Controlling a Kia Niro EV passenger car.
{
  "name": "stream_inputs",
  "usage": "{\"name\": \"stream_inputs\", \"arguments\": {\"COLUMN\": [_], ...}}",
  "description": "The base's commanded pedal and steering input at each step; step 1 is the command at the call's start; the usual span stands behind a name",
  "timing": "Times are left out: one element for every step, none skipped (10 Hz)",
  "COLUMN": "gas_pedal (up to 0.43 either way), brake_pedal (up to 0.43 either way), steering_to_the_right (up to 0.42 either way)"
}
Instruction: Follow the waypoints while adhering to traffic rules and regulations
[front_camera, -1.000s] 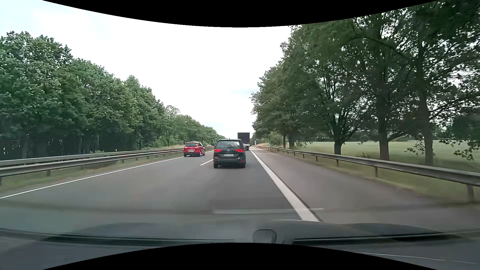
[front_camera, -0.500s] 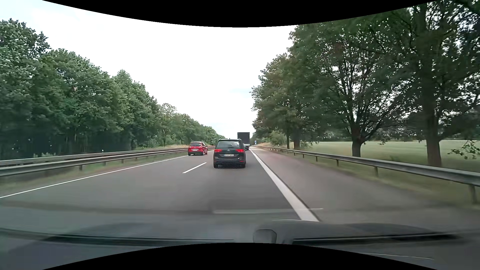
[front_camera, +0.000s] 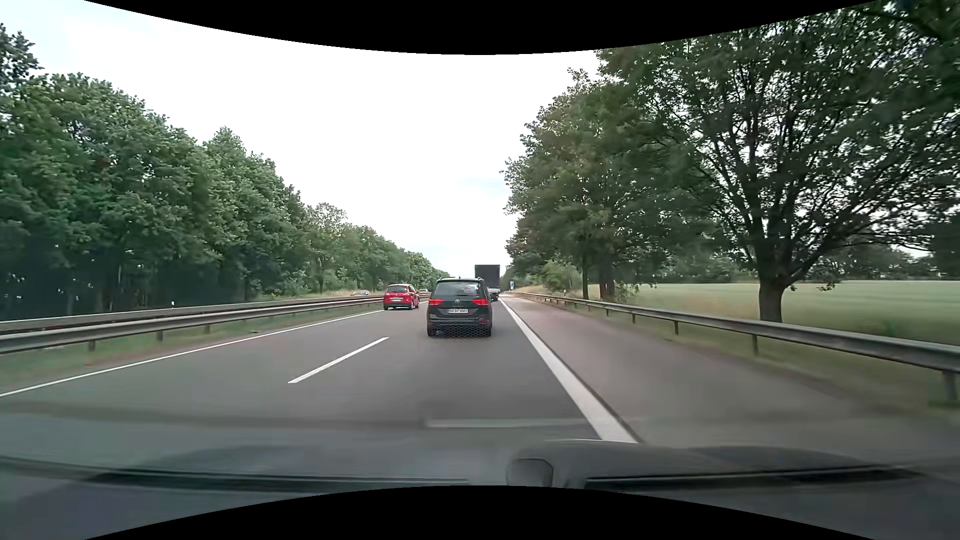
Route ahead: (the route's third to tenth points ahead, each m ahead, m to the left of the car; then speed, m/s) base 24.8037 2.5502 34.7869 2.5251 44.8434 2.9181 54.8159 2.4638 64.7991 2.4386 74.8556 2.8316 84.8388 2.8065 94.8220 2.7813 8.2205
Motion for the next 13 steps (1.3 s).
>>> {"name": "stream_inputs", "arguments": {"gas_pedal": [0.150, 0.150, 0.138, 0.118, 0.118, 0.118, 0.118, 0.118, 0.110, 0.110, 0.110, 0.110, 0.110], "brake_pedal": [0.000, 0.000, 0.000, 0.000, 0.000, 0.000, 0.000, 0.000, 0.000, 0.000, 0.000, 0.000, 0.000], "steering_to_the_right": [-0.005, -0.005, -0.005, -0.005, -0.005, -0.005, -0.005, -0.005, -0.005, -0.005, -0.005, -0.005, -0.005]}}
